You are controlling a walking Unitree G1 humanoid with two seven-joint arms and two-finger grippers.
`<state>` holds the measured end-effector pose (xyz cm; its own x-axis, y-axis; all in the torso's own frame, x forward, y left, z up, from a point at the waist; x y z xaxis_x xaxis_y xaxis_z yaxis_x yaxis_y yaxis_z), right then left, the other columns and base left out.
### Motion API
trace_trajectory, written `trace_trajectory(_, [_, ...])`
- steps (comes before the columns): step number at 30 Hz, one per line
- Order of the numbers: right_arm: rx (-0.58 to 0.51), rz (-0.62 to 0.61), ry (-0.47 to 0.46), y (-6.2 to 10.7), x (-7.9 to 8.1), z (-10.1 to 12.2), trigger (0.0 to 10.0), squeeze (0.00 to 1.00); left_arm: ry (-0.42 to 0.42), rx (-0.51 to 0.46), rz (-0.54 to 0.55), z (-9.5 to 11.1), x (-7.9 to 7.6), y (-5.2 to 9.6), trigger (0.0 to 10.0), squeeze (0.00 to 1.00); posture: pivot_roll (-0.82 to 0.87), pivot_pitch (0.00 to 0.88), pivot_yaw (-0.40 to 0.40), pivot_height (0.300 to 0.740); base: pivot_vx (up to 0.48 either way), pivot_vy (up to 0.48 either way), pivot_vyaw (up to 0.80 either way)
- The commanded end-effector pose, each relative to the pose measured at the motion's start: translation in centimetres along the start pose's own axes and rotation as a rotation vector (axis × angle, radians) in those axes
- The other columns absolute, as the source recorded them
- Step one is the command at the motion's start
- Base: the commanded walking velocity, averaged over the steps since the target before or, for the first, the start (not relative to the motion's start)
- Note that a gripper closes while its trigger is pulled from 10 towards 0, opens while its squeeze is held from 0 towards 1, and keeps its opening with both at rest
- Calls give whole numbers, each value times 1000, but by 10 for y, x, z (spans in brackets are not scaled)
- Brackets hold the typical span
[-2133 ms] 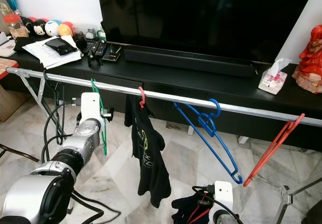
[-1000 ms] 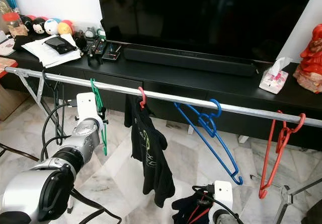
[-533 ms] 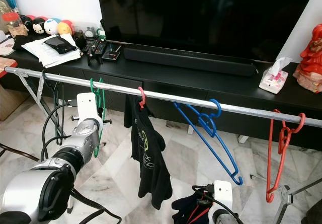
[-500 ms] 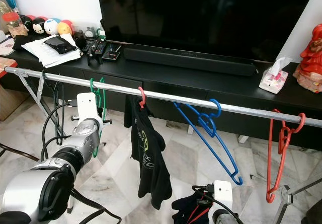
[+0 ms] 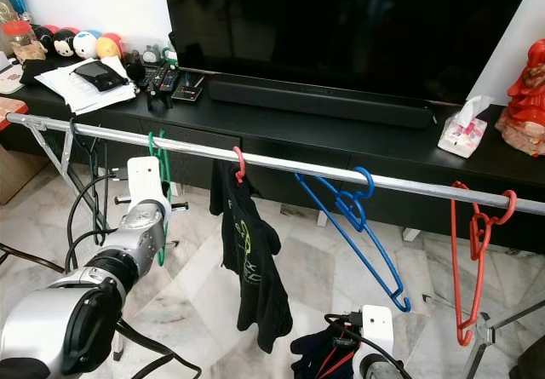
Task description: Hang hanger
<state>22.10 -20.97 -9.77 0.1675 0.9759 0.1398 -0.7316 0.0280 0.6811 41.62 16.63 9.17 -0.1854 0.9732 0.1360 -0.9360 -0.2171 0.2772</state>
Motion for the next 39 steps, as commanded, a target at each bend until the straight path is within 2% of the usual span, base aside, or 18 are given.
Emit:
trace_trajectory(1, [-20,7,11,-1,2,5,10000,0,-41,-24,-5,-2,1,1,0,0,-114,0,-45,740,0,0,0])
trace_trajectory(3, [-18,7,11,-1,3,5,10000,0,-52,-49,-10,1,0,1,0,0,-114,0,-45,740,0,0,0])
trace_trajectory(10, [-6,0,10,-1,3,2,10000,0,-113,-226,-70,26,-8,6,0,0,-110,0,-46,740,0,0,0])
trace_trajectory(12, [-5,-1,10,-1,3,2,10000,0,-121,-240,-81,27,-10,7,0,0,-110,0,-46,740,0,0,0])
trace_trajectory(13, [-3,-3,11,-1,3,2,10000,0,-144,-255,-94,25,-12,8,3098,0,-110,0,-41,740,0,0,0])
trace_trajectory(14, [-2,-4,11,-1,2,1,10000,0,-159,-265,-102,24,-13,10,7373,0,-110,0,-41,740,0,0,0])
trace_trajectory(15, [0,-6,12,-1,2,1,10000,0,-175,-272,-114,20,-13,11,8471,0,-111,0,-36,740,0,0,0])
trace_trajectory(16, [1,-8,12,-1,2,1,10000,0,-198,-279,-134,13,-14,14,10000,0,-115,0,-33,740,0,0,0])
trace_trajectory(18, [2,-10,12,-1,2,1,10000,0,-221,-286,-155,6,-15,18,10000,0,-116,0,-32,740,0,0,0])
trace_trajectory(22, [4,-15,11,-1,0,0,10000,0,-298,-309,-197,-23,-8,32,10000,0,-103,0,-33,740,0,0,0])
trace_trajectory(24, [10,-17,13,0,0,-1,10000,0,-338,-289,-216,-53,5,46,10000,0,-97,0,-33,740,0,0,0])
trace_trajectory(26, [11,-17,13,0,0,-2,10000,0,-335,-289,-221,-60,9,51,10000,0,-97,0,-30,740,0,0,0])
trace_trajectory(39, [11,-17,13,0,0,-2,10000,0,-335,-289,-221,-60,9,51,10000,0,-97,0,-30,740,0,0,0])
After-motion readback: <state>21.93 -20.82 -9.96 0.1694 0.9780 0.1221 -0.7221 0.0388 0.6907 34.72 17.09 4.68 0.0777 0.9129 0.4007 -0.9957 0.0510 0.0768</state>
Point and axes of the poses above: a point about 5 cm out from each wrist's last joint towards the gripper, its own y axis pointing back from the gripper into the wrist, its own z axis along the axis of the wrist's last joint, x = y × z, the point moved 4 cm from there along -y, pointing out of the wrist towards the gripper, and after that the axes turned 6 degrees about -y, right-handed, at the moved point
